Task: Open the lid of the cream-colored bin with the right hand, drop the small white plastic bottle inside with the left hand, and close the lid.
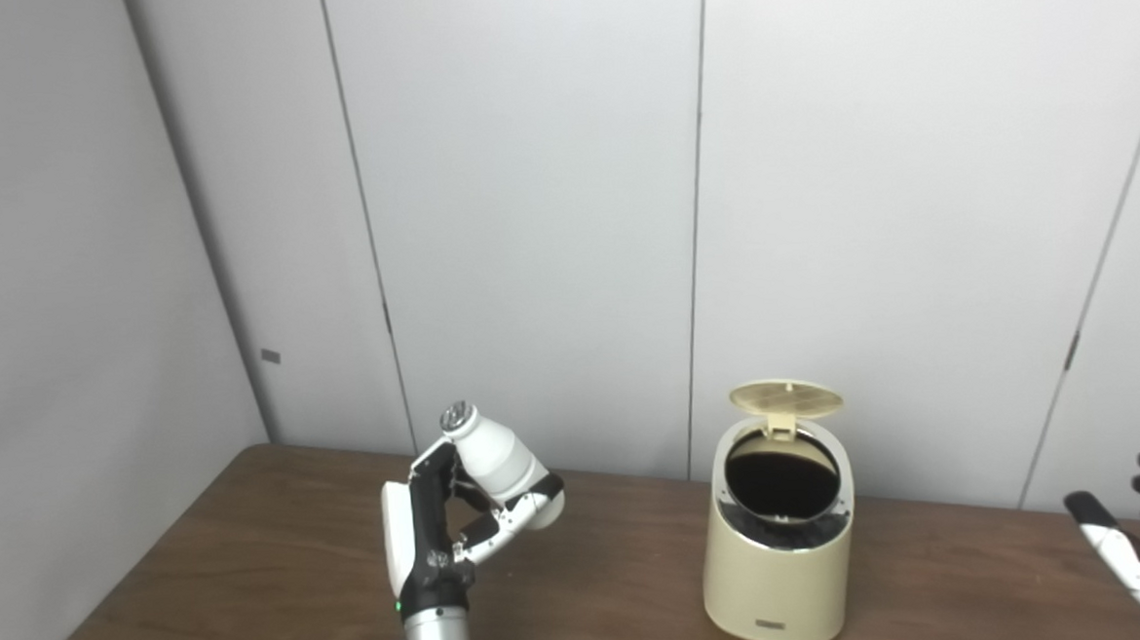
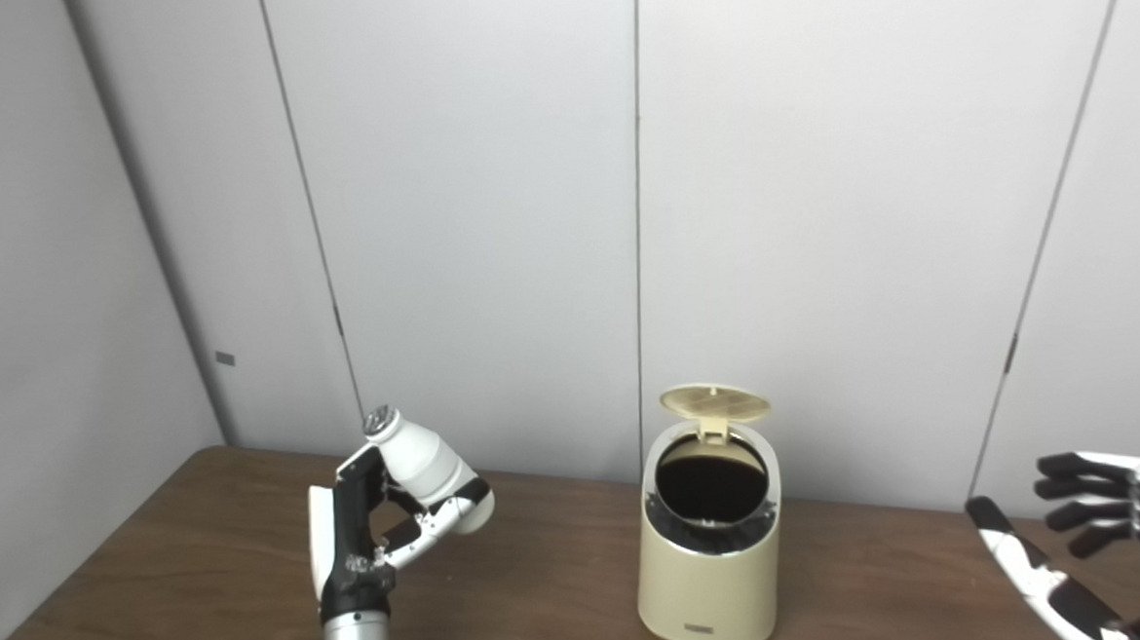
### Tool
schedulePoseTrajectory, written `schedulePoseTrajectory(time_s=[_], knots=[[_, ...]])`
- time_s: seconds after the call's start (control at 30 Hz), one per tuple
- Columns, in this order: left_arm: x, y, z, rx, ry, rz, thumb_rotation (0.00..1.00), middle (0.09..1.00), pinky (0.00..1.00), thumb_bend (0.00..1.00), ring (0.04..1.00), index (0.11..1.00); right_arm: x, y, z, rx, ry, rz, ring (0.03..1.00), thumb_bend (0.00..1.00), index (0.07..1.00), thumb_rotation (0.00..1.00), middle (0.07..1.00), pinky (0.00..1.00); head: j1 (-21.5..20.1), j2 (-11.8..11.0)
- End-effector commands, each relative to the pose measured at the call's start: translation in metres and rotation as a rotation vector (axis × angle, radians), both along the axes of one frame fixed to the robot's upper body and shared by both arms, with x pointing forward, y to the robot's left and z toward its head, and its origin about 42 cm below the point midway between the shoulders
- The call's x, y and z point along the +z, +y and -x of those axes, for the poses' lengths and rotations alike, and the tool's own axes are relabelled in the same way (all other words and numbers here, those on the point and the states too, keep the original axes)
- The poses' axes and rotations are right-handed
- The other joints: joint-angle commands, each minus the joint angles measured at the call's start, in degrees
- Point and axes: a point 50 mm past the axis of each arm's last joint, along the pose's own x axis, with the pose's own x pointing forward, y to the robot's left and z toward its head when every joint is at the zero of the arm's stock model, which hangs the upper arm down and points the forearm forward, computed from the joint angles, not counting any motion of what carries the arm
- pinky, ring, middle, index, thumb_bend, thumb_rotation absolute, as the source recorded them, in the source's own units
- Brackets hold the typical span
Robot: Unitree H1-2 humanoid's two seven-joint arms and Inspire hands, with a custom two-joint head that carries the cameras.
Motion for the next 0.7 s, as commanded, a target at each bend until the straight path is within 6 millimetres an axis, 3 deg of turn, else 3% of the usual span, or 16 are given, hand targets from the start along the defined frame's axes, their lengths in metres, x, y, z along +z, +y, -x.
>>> schedulePoseTrajectory(time_s=[0.0,0.07,0.27,0.5,0.67], knots=[[0.028,-0.003,-0.001,-0.052,-0.132,-0.032,0.00,0.457,0.26,0.50,0.371,0.533,0.007,0.001,-0.003,0.017,-0.078,0.018,0.561,0.48,0.491,0.14,0.609,0.42,-0.40,-0.02],[0.038,-0.007,0.002,-0.104,-0.186,-0.026,0.00,0.462,0.25,0.49,0.358,0.543,-0.003,-0.002,-0.008,-0.005,-0.080,0.056,0.593,0.48,0.491,0.14,0.627,0.46,-3.41,-0.03],[0.060,-0.026,0.004,-0.245,-0.262,0.007,0.00,0.488,0.30,0.50,0.387,0.508,-0.025,-0.002,-0.018,-0.018,-0.058,0.045,0.586,0.48,0.494,0.15,0.630,0.46,-6.05,-0.05],[0.072,-0.061,-0.004,-0.345,-0.307,0.003,0.00,0.479,0.36,0.50,0.439,0.496,-0.028,0.003,-0.020,-0.048,-0.052,0.055,0.614,0.48,0.495,0.15,0.641,0.50,-6.78,-0.05],[0.076,-0.078,-0.010,-0.359,-0.303,-0.018,0.00,0.480,0.39,0.50,0.462,0.483,-0.028,0.006,-0.021,-0.036,-0.064,0.056,0.586,0.48,0.494,0.14,0.622,0.45,-7.48,-0.17]])
